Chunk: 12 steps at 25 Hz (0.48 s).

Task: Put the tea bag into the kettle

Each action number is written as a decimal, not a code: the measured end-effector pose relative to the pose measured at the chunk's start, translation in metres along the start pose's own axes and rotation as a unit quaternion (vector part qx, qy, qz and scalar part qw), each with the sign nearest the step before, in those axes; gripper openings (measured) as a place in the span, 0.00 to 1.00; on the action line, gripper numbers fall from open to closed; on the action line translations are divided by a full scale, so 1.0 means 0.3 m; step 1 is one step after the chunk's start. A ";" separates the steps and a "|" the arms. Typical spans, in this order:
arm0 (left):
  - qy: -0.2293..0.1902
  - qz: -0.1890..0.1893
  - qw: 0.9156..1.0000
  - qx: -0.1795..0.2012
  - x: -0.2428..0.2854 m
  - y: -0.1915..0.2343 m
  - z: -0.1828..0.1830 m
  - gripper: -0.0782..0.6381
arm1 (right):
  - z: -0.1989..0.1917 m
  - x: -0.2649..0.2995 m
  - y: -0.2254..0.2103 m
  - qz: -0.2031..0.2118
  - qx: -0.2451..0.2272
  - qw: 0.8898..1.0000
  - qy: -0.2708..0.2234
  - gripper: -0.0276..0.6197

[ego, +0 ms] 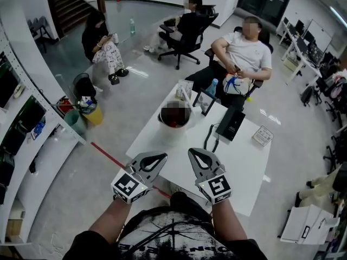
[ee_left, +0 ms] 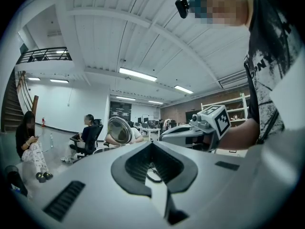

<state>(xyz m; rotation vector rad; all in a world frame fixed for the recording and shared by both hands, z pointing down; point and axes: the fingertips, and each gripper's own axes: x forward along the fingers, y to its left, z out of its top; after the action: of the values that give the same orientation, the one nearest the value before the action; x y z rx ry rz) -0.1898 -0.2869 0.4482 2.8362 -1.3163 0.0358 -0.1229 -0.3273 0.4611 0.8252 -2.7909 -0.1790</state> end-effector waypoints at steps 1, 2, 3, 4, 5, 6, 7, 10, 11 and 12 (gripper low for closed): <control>-0.001 0.000 1.000 0.001 -0.001 0.000 0.002 0.12 | 0.008 -0.006 0.000 -0.001 -0.003 1.000 -0.003 0.06; -0.002 -0.001 1.000 0.001 -0.001 -0.001 0.005 0.12 | 0.014 -0.011 0.001 -0.002 -0.007 1.000 -0.005 0.06; -0.002 -0.001 1.000 0.001 -0.001 -0.001 0.007 0.12 | 0.018 -0.015 0.003 -0.003 -0.012 1.000 -0.005 0.06; -0.003 -0.002 1.000 0.001 0.001 0.000 0.007 0.12 | 0.019 -0.018 0.004 -0.004 -0.016 1.000 -0.004 0.06; -0.003 -0.003 1.000 0.000 0.003 0.000 0.007 0.12 | 0.020 -0.021 0.005 -0.004 -0.019 1.000 -0.003 0.06; -0.004 -0.004 1.000 -0.001 0.005 0.001 0.007 0.12 | 0.020 -0.022 0.005 -0.005 -0.019 1.000 -0.001 0.06; -0.004 -0.006 1.000 0.000 0.008 0.001 0.008 0.12 | 0.019 -0.024 0.003 -0.006 -0.019 1.000 0.000 0.06; -0.003 -0.012 1.000 0.004 0.018 -0.001 0.008 0.12 | 0.019 -0.026 -0.002 -0.008 -0.018 1.000 -0.002 0.06; -0.003 -0.013 1.000 0.005 0.019 -0.001 0.007 0.12 | 0.017 -0.026 -0.004 -0.008 -0.017 1.000 -0.001 0.06; -0.002 -0.013 1.000 0.005 0.020 0.000 0.007 0.12 | 0.016 -0.025 -0.004 -0.008 -0.017 1.000 -0.002 0.06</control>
<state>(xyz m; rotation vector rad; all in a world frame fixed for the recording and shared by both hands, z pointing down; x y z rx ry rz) -0.1858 -0.2915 0.4462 2.8634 -1.2823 0.0349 -0.1173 -0.3238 0.4548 0.8397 -2.7773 -0.2316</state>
